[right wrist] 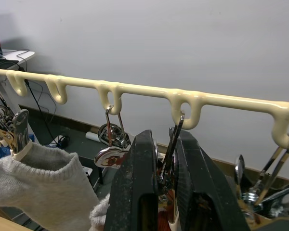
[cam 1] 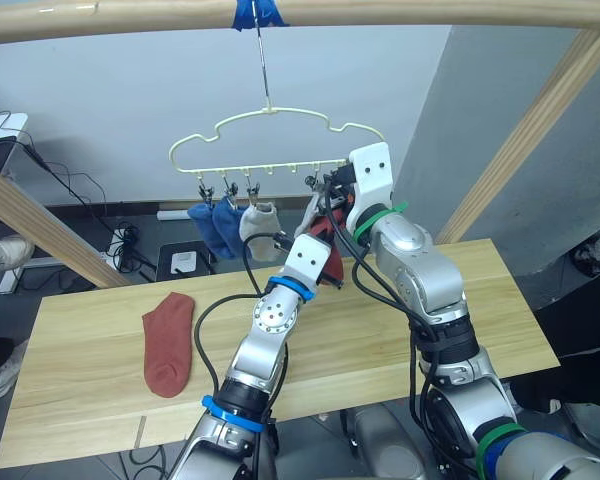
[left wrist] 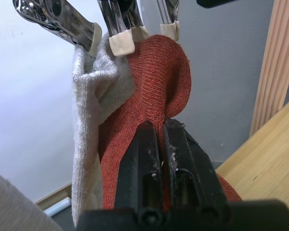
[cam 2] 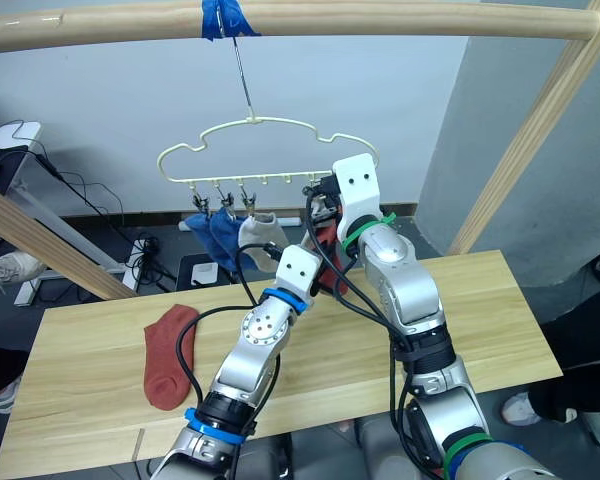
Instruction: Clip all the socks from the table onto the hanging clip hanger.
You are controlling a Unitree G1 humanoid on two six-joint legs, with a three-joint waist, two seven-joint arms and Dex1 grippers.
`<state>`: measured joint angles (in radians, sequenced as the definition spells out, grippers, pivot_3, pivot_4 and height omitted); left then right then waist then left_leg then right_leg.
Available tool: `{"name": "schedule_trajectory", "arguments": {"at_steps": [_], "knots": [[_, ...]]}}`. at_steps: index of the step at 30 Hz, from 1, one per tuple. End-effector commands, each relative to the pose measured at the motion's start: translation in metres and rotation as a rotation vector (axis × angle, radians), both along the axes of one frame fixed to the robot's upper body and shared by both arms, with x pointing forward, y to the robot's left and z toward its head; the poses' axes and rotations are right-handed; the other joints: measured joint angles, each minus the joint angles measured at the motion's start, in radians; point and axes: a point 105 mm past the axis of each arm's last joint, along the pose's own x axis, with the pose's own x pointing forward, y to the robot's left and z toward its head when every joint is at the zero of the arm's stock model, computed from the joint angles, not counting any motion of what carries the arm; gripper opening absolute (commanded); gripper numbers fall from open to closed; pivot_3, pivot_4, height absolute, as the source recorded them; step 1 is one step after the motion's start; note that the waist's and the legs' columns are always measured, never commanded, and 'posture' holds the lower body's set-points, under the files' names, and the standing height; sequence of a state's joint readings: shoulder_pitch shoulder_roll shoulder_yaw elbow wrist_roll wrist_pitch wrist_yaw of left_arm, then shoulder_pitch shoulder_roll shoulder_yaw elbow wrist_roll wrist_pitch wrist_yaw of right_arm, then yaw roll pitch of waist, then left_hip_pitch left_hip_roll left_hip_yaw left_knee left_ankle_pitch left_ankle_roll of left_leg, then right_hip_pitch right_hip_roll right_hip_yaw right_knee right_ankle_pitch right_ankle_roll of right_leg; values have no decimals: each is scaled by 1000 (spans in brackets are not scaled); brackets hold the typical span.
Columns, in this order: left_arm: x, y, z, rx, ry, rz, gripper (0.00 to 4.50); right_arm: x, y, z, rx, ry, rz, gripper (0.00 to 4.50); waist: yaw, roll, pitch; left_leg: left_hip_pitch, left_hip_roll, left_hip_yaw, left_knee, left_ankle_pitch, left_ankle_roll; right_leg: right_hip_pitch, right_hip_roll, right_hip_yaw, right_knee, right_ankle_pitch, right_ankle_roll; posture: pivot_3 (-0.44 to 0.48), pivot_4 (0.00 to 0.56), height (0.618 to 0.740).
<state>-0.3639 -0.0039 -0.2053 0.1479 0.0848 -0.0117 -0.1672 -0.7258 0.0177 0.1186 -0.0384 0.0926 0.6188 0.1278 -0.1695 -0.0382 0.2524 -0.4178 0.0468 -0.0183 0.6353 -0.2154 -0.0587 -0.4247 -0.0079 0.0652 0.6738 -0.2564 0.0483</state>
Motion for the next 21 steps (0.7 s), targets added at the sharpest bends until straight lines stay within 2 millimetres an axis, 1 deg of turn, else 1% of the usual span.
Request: {"name": "schedule_trajectory", "arguments": {"at_steps": [1, 9, 11, 12, 15, 16, 17, 18, 19, 21], "knots": [[-2, -5, 26, -45, -75, -15, 0, -5, 0, 14, 13, -53, 4, 131, 0, 0, 0, 0, 0, 0, 0, 0, 0, 0, 0, 0, 0, 0, 0, -239, 237, 740], [-1, -5, 30, -58, -80, -11, 0, -4, -1, 12, 12, -43, -4, 131, 0, 0, 0, 0, 0, 0, -1, 0, 0, 0, 0, 0, -1, 0, 0, -236, 240, 740], [0, -5, 30, -57, -79, -6, 0, -5, -1, 13, 27, -44, -2, 880, 0, 0, 0, 0, 0, 0, -1, 0, 0, 0, 0, 0, -1, 0, 0, -236, 240, 740], [0, -5, 30, -57, -78, -4, 0, -6, -1, 13, 31, -45, 0, 1186, 0, 0, 0, 0, 0, 0, -1, 0, 0, 0, 0, 0, -1, 0, 0, -237, 240, 740], [0, -4, 29, -59, -74, -5, 0, -7, 0, 14, 32, -44, 4, 2373, 0, 0, 0, 0, 0, 0, -2, 0, 0, 0, 0, 0, -1, 0, 0, -237, 240, 740], [0, -4, 28, -62, -69, -4, 0, -7, 1, 14, 32, -44, 6, 2650, 0, 0, 0, 0, 0, 0, -2, 0, 0, 0, 0, 0, -1, 0, 0, -237, 240, 740], [0, -3, 28, -68, -63, -2, 0, -8, 0, 14, 33, -44, 7, 2650, 0, 0, 0, 0, 0, 0, -2, 0, 0, 0, 0, 0, -2, 0, 0, -237, 240, 740], [0, -3, 26, -73, -54, -4, 508, -9, 0, 15, 32, -44, 8, 2707, 0, 0, 0, 0, 0, 0, -2, 0, 0, 0, 0, 0, -2, 0, 0, -237, 240, 740], [0, -3, 25, -77, -44, -10, 712, -10, 0, 15, 32, -44, 10, 2707, 0, 0, 0, 0, 0, 0, -2, 0, 0, 0, 0, 0, -2, 0, 0, -237, 240, 740], [-2, -3, 23, -73, -35, -18, 1318, -13, -2, 15, 28, -41, 15, 2707, 0, 0, 0, 0, 0, 0, -3, 0, 0, 0, 0, 0, -2, 0, 0, -237, 240, 740]]}}
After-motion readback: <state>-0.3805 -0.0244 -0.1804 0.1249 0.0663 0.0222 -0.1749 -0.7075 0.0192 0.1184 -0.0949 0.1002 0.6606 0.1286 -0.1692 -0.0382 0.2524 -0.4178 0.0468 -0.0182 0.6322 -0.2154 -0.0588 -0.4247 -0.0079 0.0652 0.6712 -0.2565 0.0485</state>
